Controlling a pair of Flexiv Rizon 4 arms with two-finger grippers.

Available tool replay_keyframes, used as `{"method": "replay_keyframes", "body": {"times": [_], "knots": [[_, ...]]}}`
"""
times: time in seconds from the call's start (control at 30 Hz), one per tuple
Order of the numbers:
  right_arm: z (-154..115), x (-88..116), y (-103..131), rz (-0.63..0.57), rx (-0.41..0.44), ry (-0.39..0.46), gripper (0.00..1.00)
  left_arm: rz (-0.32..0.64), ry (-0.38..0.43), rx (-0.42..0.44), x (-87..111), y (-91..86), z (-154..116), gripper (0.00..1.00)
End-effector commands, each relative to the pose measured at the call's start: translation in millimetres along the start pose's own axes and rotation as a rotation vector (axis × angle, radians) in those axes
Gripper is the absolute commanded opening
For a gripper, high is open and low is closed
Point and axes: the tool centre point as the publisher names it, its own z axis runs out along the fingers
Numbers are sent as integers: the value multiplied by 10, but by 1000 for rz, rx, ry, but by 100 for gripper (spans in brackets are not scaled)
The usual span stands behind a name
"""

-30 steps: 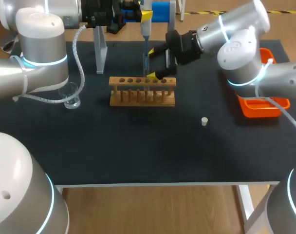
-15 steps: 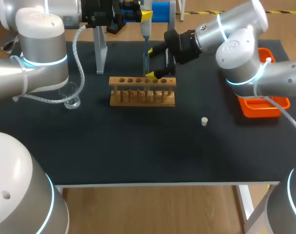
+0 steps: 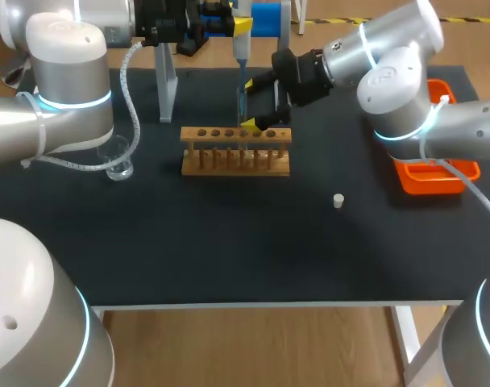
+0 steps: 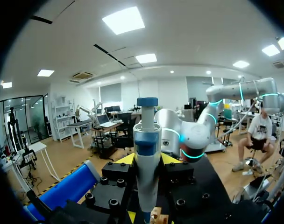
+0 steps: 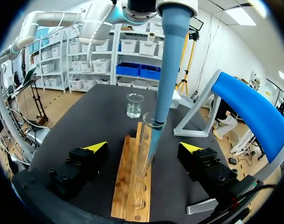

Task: Invert the test tube, pick up the pipette, mount the tip to pipette, aspirate from beaker and dispense into the tube, eject the tip, return the pipette, and cap with the stopper.

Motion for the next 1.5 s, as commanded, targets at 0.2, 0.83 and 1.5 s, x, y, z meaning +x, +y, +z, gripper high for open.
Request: {"method": "replay_keyframes", "body": {"times": [0.2, 0.83, 1.5], "knots": [[-4, -11, 0, 0, 2, 3, 100, 9, -3, -25, 28, -65, 4, 0], [-4, -11, 0, 0, 2, 3, 100, 40, -10, -43, 86, -258, 19, 0], [-4, -11, 0, 0, 2, 3, 100, 47, 3, -44, 91, -376, 61, 0]]}}
